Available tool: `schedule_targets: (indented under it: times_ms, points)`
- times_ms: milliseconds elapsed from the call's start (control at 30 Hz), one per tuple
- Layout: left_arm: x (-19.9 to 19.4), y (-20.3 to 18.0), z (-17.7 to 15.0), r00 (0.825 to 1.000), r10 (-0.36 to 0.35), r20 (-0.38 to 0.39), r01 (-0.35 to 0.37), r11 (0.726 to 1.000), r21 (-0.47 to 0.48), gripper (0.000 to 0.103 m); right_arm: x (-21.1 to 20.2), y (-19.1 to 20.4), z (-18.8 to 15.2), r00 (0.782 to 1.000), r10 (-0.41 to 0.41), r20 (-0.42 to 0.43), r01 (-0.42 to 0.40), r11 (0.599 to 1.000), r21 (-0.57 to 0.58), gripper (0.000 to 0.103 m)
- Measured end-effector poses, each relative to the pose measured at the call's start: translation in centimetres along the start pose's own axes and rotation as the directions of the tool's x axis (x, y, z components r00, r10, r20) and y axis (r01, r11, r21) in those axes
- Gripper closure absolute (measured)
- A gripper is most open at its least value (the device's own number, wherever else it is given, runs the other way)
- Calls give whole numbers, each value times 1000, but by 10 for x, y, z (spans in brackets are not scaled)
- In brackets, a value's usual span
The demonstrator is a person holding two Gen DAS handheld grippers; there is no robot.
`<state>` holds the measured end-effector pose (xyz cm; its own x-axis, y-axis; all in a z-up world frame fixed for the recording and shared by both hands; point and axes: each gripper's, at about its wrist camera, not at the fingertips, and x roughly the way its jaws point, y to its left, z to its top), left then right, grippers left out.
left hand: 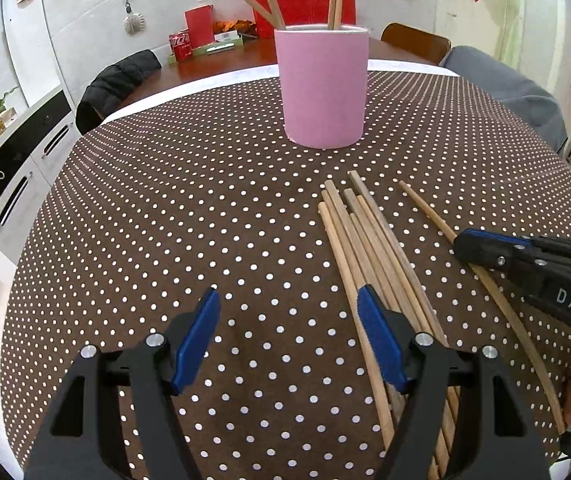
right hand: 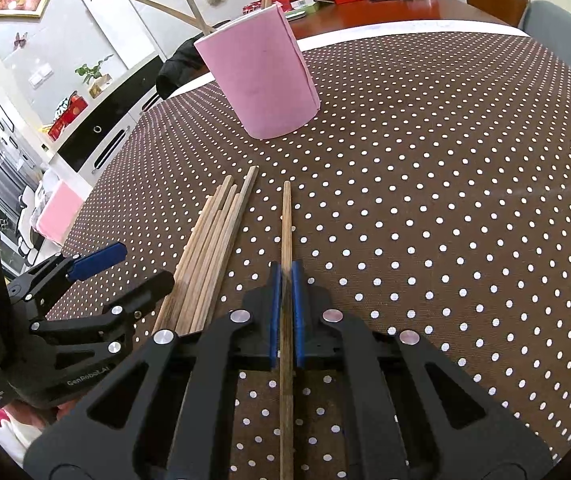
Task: Organize utensils
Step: 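Close the right tool on one chopstick while the left tool grasps another, then lift both chopsticks upright and carry them above the pink cup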
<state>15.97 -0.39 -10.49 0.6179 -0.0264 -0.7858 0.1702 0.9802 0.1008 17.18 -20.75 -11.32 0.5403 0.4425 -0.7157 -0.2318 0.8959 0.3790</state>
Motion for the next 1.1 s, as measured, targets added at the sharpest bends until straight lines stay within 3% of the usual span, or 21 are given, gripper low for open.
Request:
schedule_targets:
  times_ms: [200, 367, 400, 433, 467, 500, 533, 667, 933, 1100]
  points:
    - [9, -4, 13, 998, 28, -48, -30, 999, -37, 27, 0, 5, 0, 1000, -22, 0, 22, 1000, -19, 97]
    - [22, -8, 14, 999, 44, -9, -45, 999, -31, 26, 3, 8, 0, 1000, -9, 0, 9, 1000, -8, 97]
    - [23, -7, 14, 1000, 19, -3, -19, 999, -32, 34, 3, 8, 0, 1000, -9, 0, 9, 1000, -8, 97]
    - [24, -5, 14, 997, -72, 6, 72, 997, -37, 53, 3, 10, 0, 1000, -14, 0, 14, 1000, -12, 97]
    - [24, -5, 12, 998, -58, 19, 59, 998, -16, 68, 3, 12, 0, 1000, -27, 1, 27, 999, -23, 97]
    - [25, -5, 13, 996, -82, 24, 82, 997, -1, 77, 3, 13, 0, 999, -37, 1, 37, 999, -32, 97]
    - [27, -2, 13, 996, -89, 26, 89, 996, -16, 96, 3, 15, -1, 999, -47, 2, 47, 998, -41, 97]
    - [34, 8, 14, 989, -145, 30, 147, 986, -74, 97, 4, 19, -1, 998, -63, 3, 63, 997, -32, 97]
    - [16, 13, 13, 988, -124, 98, 130, 990, -62, 97, -4, 27, 8, 996, -90, 28, 90, 996, -10, 97]
    - [-4, 13, 16, 978, -119, 169, 133, 988, -74, 97, -27, 33, 17, 986, -121, 115, 124, 992, -18, 97]
